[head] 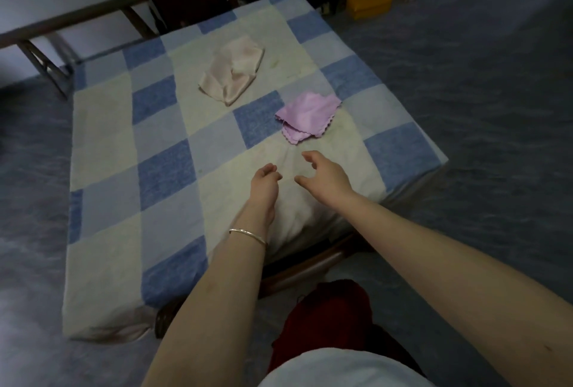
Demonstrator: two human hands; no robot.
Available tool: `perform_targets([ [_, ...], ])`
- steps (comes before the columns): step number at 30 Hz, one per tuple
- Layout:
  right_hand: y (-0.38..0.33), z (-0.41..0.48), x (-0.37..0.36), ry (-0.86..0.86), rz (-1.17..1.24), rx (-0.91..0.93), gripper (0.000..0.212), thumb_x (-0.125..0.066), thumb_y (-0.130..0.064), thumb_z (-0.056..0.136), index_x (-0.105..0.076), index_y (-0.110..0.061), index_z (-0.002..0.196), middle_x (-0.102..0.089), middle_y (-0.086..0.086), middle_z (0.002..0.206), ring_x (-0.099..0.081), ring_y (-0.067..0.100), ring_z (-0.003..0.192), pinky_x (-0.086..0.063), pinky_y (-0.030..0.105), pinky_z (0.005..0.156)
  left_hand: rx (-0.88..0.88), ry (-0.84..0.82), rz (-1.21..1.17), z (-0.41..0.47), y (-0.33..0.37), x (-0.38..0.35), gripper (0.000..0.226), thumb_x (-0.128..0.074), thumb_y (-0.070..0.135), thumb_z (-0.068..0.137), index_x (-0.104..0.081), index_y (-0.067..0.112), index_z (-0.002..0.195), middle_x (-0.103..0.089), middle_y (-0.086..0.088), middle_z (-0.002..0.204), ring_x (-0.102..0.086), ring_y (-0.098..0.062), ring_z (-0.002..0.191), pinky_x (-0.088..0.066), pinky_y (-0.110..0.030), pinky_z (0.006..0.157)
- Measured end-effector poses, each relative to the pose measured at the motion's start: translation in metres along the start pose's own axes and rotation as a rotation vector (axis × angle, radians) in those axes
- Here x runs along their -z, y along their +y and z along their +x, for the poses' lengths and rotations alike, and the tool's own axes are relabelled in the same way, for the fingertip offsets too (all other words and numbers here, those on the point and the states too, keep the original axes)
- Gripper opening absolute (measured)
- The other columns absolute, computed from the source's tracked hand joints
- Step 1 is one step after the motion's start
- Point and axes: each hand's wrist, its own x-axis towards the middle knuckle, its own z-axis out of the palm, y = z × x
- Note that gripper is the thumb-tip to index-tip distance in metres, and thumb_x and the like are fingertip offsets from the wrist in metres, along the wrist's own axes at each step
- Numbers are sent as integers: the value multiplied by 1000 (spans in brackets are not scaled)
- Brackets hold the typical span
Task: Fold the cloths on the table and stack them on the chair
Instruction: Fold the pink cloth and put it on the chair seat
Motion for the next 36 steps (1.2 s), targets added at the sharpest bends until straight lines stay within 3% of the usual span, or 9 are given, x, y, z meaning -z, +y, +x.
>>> perform_targets([
  [17,54,75,70,-72,15,6,56,-66,-26,83,-44,-19,135,-50,-1,139,-51,21,123,-40,30,98,-19,36,-35,41,17,-105,43,-42,-3,89,-48,5,131,-50,-9,136,-46,-23,127,-34,-34,109],
  [23,68,109,90,-130,-73,40,56,-66,-26,82,-45,-19,134,-53,1,137,-51,24,123,-40,30,98,14,104,-54,71,21,-122,45,-45,-2,87,-47,5,132,-51,-13,136,-45,-28,128,-36,-29,100],
  [26,70,132,103,-157,-111,37,57,-67,-27,80,-46,-21,133,-55,3,135,-52,26,122,-42,32,98,23,145,-52,84,28,-129,46,-45,-3,88,-46,3,134,-50,-13,136,-49,-24,121,-36,-32,106],
  [29,70,148,114,-177,-110,46,59,-67,-25,80,-45,-21,135,-54,2,136,-52,25,123,-42,32,100,23,154,-34,93,32,-136,44,-49,-3,87,-50,0,130,-55,-13,128,-51,-26,119,-39,-34,103],
  [32,71,158,118,-200,-110,58,59,-66,-24,81,-45,-20,135,-53,4,137,-51,26,123,-41,32,101,45,132,-44,100,35,-139,42,-53,1,79,-59,0,120,-62,-16,121,-55,-25,103,-44,-39,97],
  [36,67,167,120,-258,-139,61,59,-64,-24,82,-43,-19,137,-53,9,135,-51,28,123,-41,33,99,54,152,-74,103,40,-141,50,-55,11,65,-63,0,113,-63,-20,119,-58,-27,101,-45,-40,96],
])
